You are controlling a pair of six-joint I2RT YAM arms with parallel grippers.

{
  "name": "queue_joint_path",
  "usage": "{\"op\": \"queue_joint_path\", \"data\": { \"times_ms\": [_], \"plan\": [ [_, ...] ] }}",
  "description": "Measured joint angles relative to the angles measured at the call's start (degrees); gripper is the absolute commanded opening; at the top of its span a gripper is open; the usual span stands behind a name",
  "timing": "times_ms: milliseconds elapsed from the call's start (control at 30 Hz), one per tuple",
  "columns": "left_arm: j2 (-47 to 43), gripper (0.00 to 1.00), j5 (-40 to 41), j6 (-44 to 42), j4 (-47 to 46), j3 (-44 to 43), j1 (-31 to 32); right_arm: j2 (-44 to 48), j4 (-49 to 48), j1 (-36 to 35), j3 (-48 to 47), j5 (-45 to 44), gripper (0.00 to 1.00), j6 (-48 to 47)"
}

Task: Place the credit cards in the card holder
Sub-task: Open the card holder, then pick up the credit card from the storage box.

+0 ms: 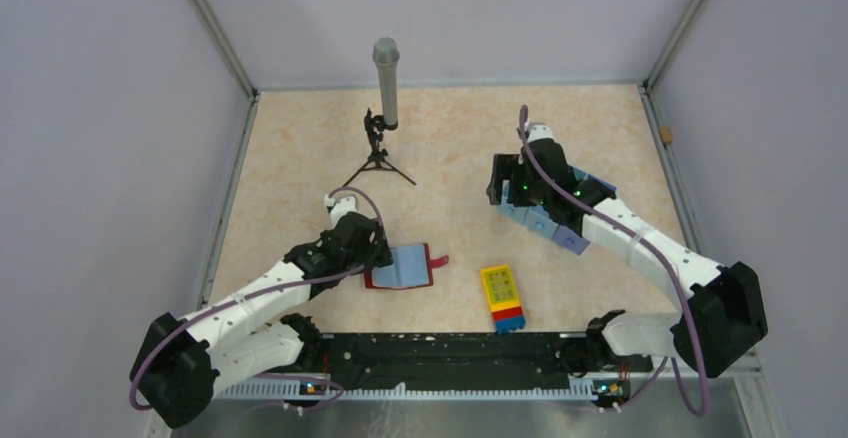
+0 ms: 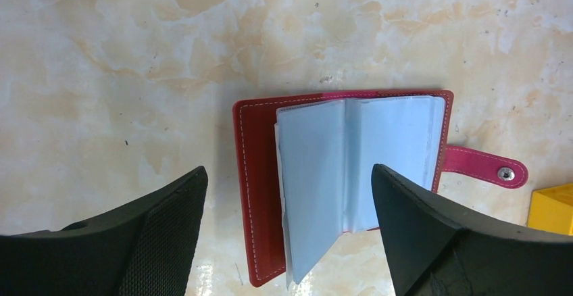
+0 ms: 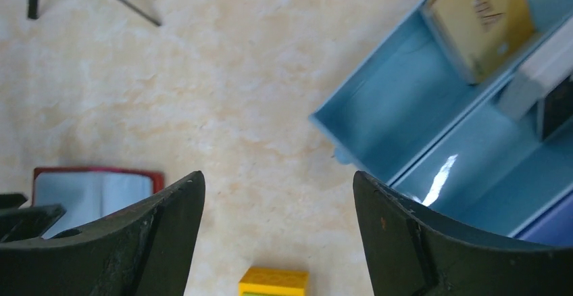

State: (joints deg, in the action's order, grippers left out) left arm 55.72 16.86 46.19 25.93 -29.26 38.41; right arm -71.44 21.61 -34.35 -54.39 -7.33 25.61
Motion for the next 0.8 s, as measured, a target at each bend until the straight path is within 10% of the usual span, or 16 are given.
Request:
{"op": "queue_joint_path", "data": {
  "times_ms": [800],
  "plan": [
    [-5.4,0.99,-2.8,-1.9,1.1,-0.9,-6.6,-26.6,-3.6,9.7,-15.1,-15.0,0.68,-7.7]
  ]
}}
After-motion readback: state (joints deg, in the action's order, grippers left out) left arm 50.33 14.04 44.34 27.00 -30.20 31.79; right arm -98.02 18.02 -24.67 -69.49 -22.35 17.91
